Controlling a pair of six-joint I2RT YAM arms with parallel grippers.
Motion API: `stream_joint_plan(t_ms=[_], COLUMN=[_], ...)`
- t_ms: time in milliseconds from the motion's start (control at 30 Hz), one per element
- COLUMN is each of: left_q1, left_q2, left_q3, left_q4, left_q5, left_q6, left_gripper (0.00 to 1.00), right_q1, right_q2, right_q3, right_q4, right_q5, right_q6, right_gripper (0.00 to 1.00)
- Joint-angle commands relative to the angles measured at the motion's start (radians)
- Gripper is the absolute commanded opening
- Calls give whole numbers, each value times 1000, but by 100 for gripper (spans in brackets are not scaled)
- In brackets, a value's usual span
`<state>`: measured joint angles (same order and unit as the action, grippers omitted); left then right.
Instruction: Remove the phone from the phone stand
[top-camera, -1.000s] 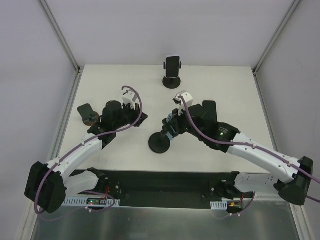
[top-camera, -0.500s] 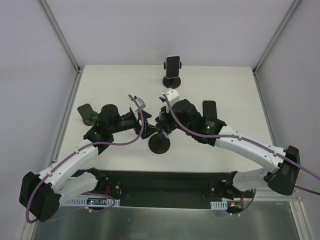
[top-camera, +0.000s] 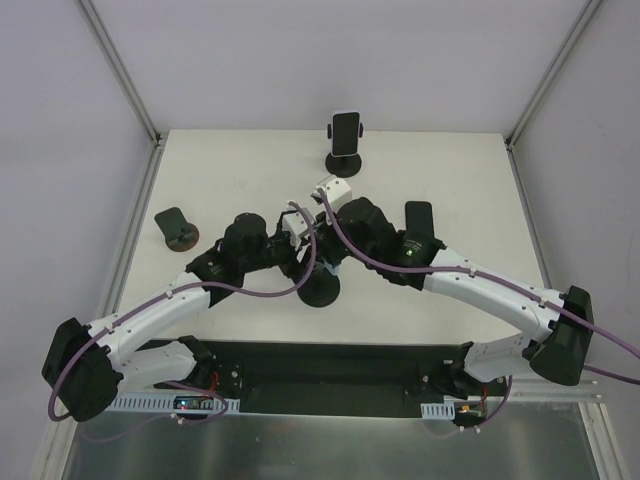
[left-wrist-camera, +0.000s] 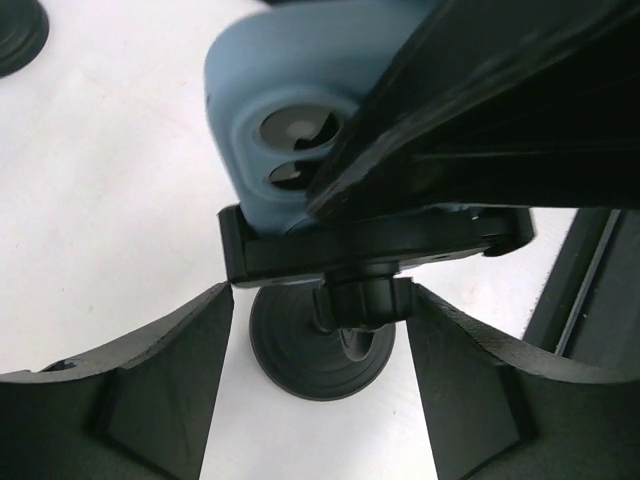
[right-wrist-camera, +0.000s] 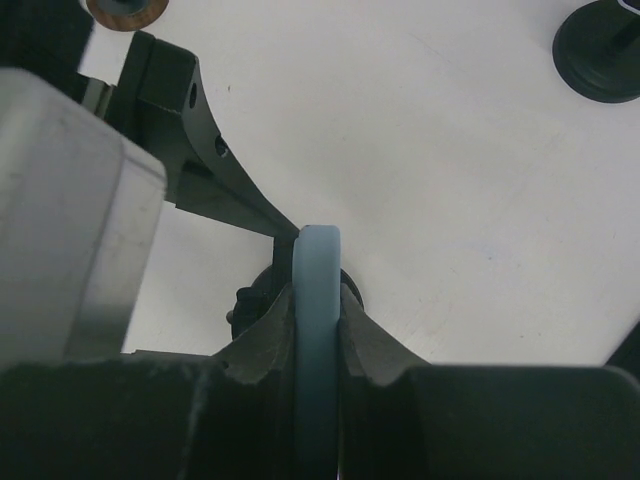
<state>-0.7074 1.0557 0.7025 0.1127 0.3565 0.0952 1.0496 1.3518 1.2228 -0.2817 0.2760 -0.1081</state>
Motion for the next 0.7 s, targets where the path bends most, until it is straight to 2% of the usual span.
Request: stream_joint_plan(t_ms=[0,167,333,433,567,600,667], left_q1=[-12,-15,-15,-15,-15,-15,-15], left_q2=[30,55,46,36,23,20,13], left_q3=[41,38,-8,-32,-51,-55,-58], left_q4=[-4,21,129,180,208,211,212], left_q5=[-74,-67,-7,-13,-37,-42,-69], left_q6=[-8,-58,-126,-147,-155,-155,-158], left_gripper=[67,65,62,56,35,21,6], right_q1=[6,7,18,24,33,35,36], right_q2=[3,-10,-5,-3,-10,-13,-19], right_q3=[24,9,-2,-14,-26,-31,-39], right_q4=[44,56,58,61,56,50,39], right_q5=[29,29,23,20,17,17,17], right_q6=[-10,-1,13,21,33,33,36], right_gripper=[1,1,1,1,1,1,1])
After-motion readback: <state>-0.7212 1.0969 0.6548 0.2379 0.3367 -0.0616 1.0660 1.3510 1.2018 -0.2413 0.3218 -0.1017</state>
